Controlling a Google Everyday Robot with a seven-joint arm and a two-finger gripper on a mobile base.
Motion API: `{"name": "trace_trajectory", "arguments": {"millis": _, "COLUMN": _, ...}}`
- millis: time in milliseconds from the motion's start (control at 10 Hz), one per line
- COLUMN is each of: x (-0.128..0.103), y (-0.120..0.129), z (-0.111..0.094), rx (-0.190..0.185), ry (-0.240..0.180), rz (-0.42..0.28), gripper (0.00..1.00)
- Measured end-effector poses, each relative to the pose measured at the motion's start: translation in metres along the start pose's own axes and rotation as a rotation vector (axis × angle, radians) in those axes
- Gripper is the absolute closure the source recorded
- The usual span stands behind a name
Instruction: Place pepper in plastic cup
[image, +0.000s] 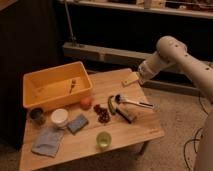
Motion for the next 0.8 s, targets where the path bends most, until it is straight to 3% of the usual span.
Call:
{"name": "trace_trajectory", "arguments": {"millis": 100, "x": -0.009, "y": 0.009, "z": 0.006, "rx": 0.074, "ry": 0.0, "rz": -0.027, "gripper": 0.2}}
{"name": "trace_trajectory", "arguments": {"millis": 400, "x": -0.023, "y": 0.025, "z": 0.031, "rx": 0.13, "ry": 0.008, "rz": -0.067, "gripper": 0.2}}
{"name": "trace_trajectory", "arguments": {"millis": 800, "x": -0.021, "y": 0.017, "z": 0.075, "rx": 0.113, "ry": 0.054, "rz": -0.064, "gripper": 0.2}}
